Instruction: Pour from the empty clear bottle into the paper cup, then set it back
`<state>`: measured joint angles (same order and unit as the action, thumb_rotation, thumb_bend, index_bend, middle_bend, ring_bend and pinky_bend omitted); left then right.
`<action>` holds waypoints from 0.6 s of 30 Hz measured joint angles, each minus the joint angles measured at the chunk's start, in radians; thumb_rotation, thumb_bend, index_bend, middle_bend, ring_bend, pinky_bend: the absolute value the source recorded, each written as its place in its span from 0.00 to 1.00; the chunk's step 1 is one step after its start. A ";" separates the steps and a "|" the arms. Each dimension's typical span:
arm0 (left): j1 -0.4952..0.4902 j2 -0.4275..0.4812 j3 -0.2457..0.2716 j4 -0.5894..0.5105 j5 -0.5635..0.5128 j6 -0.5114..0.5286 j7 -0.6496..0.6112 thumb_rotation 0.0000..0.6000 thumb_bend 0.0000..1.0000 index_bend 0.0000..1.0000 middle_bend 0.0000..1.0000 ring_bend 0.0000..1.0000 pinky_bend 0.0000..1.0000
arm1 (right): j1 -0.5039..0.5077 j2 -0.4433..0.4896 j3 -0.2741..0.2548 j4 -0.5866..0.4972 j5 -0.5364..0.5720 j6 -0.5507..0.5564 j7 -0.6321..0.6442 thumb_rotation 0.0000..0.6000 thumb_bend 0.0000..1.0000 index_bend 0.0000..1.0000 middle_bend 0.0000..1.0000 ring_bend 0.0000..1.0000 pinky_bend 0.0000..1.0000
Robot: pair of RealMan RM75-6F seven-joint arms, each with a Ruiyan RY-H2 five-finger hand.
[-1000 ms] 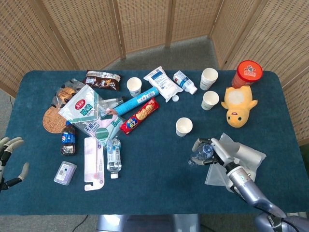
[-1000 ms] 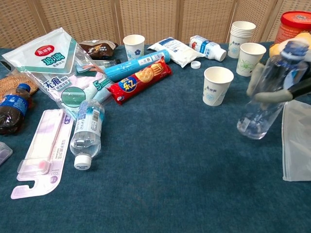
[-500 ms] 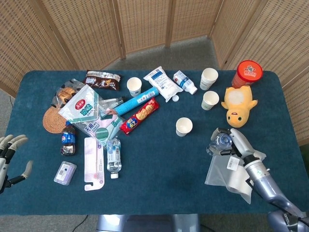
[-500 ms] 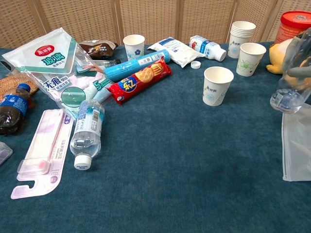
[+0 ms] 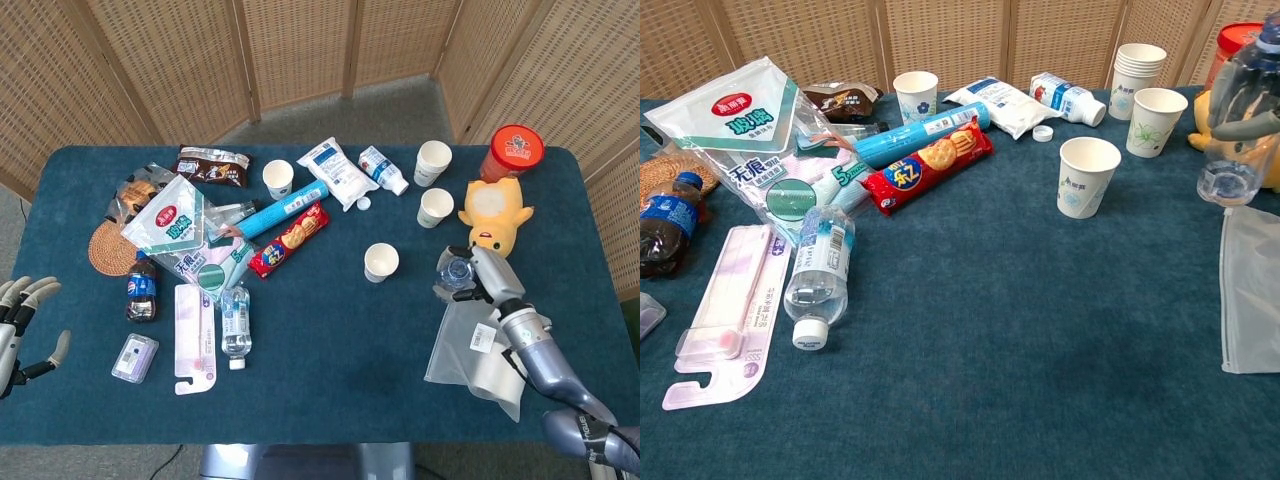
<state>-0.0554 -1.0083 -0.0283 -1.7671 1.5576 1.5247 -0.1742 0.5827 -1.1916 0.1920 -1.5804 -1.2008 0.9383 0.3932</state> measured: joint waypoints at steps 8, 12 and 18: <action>0.004 0.003 0.002 0.005 -0.002 0.006 -0.006 0.55 0.49 0.15 0.17 0.09 0.05 | 0.050 -0.036 0.039 0.018 0.106 -0.027 -0.158 1.00 0.29 0.60 0.61 0.55 0.47; 0.007 0.003 0.003 0.008 -0.005 0.008 -0.010 0.55 0.49 0.15 0.17 0.09 0.04 | 0.076 -0.055 0.051 0.042 0.131 -0.033 -0.232 1.00 0.29 0.60 0.61 0.55 0.48; 0.007 0.002 0.005 0.006 -0.005 0.006 -0.006 0.55 0.49 0.15 0.17 0.09 0.05 | 0.101 -0.084 0.058 0.082 0.139 -0.018 -0.326 1.00 0.29 0.60 0.61 0.55 0.47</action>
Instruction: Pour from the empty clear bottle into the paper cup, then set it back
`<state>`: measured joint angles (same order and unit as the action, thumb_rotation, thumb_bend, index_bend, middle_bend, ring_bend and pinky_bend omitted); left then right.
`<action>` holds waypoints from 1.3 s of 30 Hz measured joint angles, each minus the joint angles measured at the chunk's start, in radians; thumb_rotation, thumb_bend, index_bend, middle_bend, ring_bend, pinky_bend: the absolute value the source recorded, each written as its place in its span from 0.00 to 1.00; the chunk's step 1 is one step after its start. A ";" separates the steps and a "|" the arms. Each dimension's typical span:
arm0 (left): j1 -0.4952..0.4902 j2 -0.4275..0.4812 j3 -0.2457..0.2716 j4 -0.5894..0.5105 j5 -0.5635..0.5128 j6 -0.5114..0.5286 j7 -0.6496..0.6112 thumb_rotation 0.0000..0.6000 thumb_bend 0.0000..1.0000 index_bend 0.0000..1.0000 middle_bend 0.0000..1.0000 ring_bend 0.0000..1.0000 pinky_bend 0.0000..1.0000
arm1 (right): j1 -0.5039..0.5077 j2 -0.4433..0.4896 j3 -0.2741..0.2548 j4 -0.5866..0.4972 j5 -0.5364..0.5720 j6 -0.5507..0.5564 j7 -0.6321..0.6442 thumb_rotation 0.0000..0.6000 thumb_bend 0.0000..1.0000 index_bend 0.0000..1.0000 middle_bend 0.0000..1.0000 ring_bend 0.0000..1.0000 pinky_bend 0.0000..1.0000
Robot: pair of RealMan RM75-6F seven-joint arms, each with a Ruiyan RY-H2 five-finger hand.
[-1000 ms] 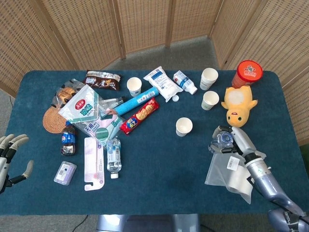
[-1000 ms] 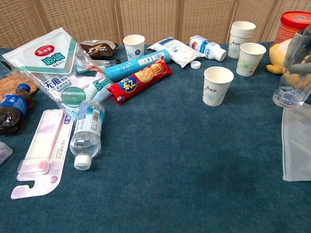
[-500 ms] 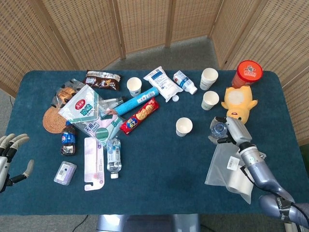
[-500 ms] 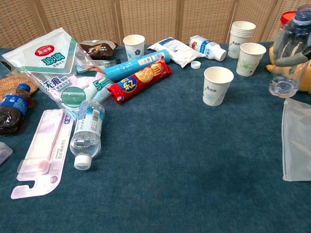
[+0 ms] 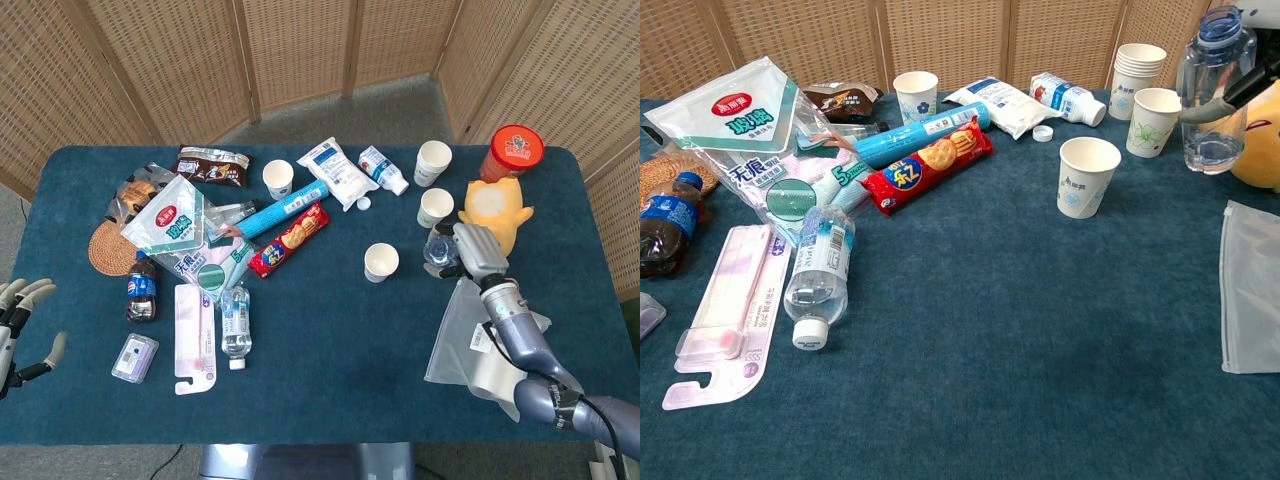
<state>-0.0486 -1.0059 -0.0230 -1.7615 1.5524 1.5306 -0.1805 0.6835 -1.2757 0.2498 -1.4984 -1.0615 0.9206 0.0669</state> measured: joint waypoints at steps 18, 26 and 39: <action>-0.010 0.000 0.002 0.011 0.013 -0.008 -0.018 0.55 0.49 0.15 0.17 0.09 0.05 | 0.066 -0.069 0.007 0.039 0.142 0.043 -0.336 1.00 0.28 0.59 0.61 0.55 0.47; -0.016 -0.004 0.003 0.022 0.028 -0.007 -0.032 0.55 0.49 0.15 0.17 0.09 0.05 | 0.122 -0.107 0.010 0.010 0.248 0.073 -0.532 1.00 0.28 0.59 0.60 0.56 0.47; -0.015 -0.019 0.011 0.062 0.031 -0.006 -0.066 0.56 0.49 0.15 0.17 0.09 0.05 | 0.191 -0.172 0.001 -0.016 0.335 0.138 -0.719 1.00 0.27 0.59 0.60 0.56 0.47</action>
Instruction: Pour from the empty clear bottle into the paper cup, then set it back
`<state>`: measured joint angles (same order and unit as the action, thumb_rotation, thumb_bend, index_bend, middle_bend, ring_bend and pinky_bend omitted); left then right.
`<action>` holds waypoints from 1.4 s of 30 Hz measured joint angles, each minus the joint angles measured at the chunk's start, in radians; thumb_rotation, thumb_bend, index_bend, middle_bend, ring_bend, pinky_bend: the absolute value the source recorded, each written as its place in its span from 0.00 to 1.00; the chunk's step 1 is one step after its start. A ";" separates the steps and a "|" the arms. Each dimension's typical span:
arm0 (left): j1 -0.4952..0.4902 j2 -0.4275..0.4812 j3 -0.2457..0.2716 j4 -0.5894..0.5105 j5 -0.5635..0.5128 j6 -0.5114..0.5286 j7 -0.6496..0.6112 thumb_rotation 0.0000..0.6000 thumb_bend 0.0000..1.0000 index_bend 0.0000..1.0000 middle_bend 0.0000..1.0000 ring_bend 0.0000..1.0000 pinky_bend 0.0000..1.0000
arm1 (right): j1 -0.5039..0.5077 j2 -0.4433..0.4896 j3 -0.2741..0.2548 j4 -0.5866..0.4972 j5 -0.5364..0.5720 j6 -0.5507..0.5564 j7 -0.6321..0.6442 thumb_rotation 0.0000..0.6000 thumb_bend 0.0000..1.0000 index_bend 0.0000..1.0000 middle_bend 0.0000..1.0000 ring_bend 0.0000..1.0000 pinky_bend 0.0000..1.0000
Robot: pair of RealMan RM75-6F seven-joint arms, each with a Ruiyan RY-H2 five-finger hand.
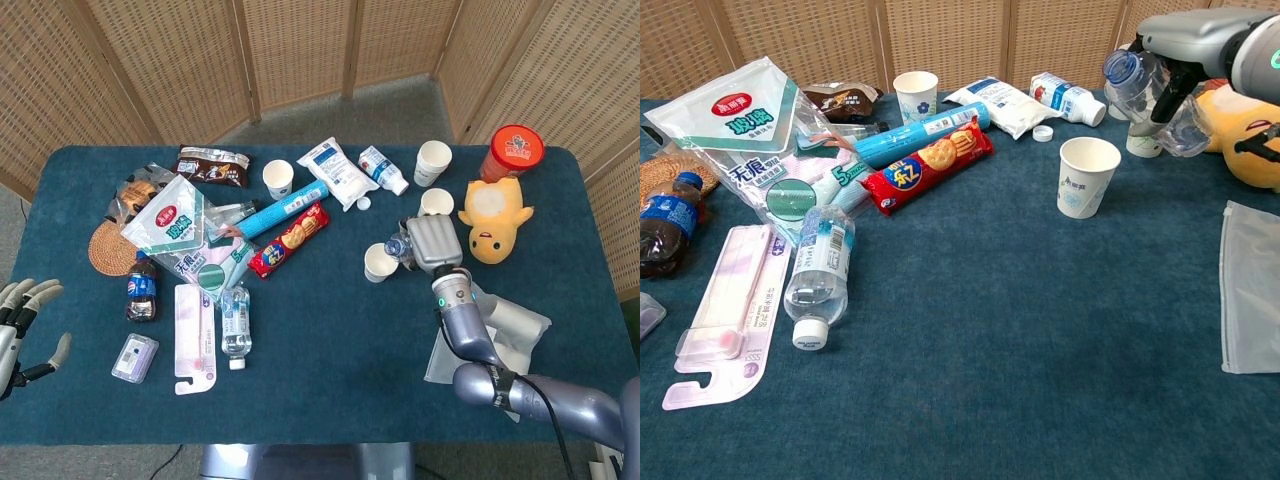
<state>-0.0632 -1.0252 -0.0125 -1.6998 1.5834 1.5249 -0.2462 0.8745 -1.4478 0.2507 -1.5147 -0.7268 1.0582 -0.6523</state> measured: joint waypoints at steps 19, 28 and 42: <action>-0.008 -0.024 0.006 0.061 -0.005 -0.015 -0.055 0.55 0.49 0.15 0.17 0.09 0.04 | 0.064 -0.117 -0.035 0.116 0.067 0.104 -0.272 1.00 0.27 0.58 0.60 0.55 0.47; -0.008 -0.030 0.007 0.081 -0.007 -0.015 -0.076 0.55 0.49 0.15 0.17 0.09 0.05 | 0.088 -0.172 -0.046 0.188 0.079 0.121 -0.364 1.00 0.27 0.58 0.59 0.55 0.47; -0.009 -0.034 0.009 0.091 -0.007 -0.013 -0.084 0.55 0.49 0.15 0.17 0.09 0.05 | 0.080 -0.214 -0.061 0.247 0.022 0.166 -0.423 1.00 0.26 0.59 0.59 0.55 0.47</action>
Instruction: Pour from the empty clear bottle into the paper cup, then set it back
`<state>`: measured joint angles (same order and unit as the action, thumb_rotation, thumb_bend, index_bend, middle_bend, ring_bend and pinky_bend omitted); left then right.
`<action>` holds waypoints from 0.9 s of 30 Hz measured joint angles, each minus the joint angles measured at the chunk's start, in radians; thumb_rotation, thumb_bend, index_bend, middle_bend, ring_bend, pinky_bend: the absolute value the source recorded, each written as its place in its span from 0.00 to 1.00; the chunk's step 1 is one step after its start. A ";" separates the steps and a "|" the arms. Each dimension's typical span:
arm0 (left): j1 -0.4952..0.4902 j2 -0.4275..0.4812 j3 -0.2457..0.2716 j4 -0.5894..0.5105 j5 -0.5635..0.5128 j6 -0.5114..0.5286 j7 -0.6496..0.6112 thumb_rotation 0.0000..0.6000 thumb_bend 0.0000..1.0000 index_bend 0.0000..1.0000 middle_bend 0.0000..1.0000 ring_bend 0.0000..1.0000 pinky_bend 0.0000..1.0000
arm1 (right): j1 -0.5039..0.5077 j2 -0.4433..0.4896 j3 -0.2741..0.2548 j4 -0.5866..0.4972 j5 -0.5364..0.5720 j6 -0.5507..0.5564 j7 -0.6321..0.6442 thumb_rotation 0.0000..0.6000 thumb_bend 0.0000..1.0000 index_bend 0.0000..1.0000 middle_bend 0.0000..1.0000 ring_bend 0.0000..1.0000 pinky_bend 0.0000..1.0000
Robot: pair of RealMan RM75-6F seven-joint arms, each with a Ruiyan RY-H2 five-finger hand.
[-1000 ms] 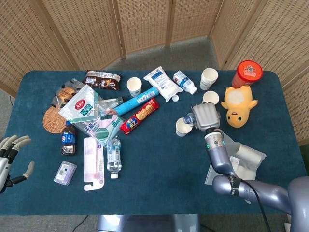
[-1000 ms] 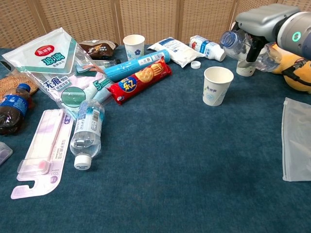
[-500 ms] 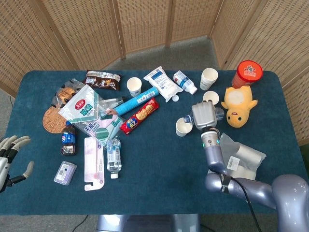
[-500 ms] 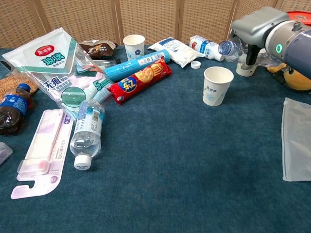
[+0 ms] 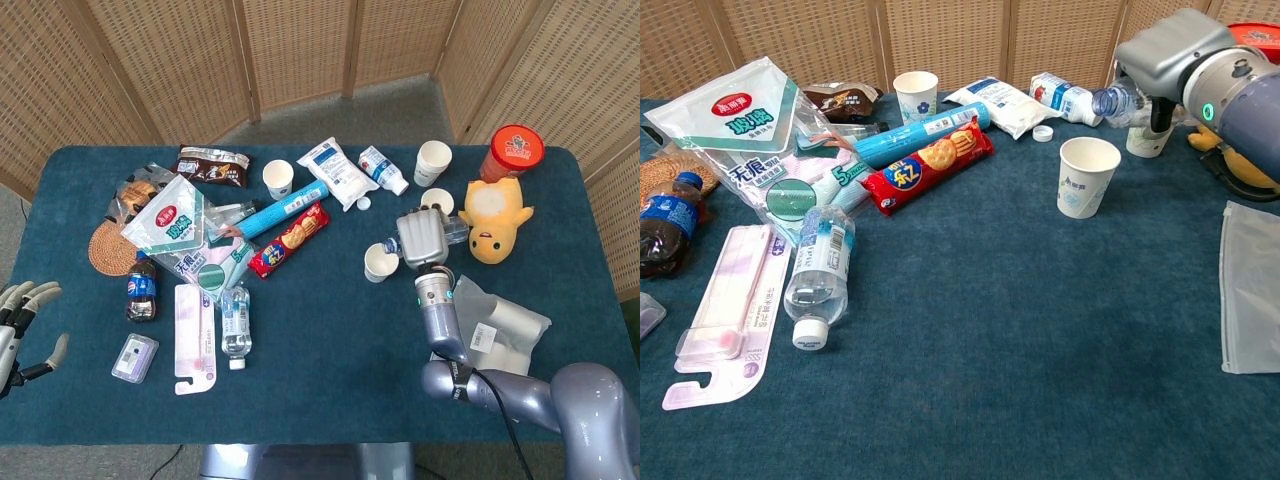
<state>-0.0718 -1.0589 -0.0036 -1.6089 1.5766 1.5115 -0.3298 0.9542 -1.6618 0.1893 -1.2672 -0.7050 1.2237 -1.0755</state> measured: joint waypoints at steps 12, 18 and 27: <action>0.000 -0.002 0.002 0.005 0.001 0.002 -0.004 0.55 0.49 0.15 0.17 0.09 0.05 | -0.008 -0.038 -0.003 0.041 -0.058 0.026 -0.039 1.00 0.25 0.58 0.59 0.55 0.47; 0.000 -0.004 0.002 0.010 -0.001 0.001 -0.009 0.55 0.49 0.15 0.17 0.09 0.04 | -0.015 -0.053 -0.001 0.058 -0.087 0.035 -0.051 1.00 0.25 0.58 0.59 0.55 0.47; 0.001 -0.006 0.003 0.017 -0.002 0.002 -0.014 0.55 0.49 0.15 0.17 0.09 0.05 | -0.022 -0.073 0.004 0.080 -0.112 0.035 -0.075 1.00 0.24 0.58 0.59 0.55 0.47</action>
<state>-0.0704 -1.0652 -0.0005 -1.5923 1.5745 1.5134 -0.3440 0.9326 -1.7352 0.1935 -1.1870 -0.8172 1.2590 -1.1502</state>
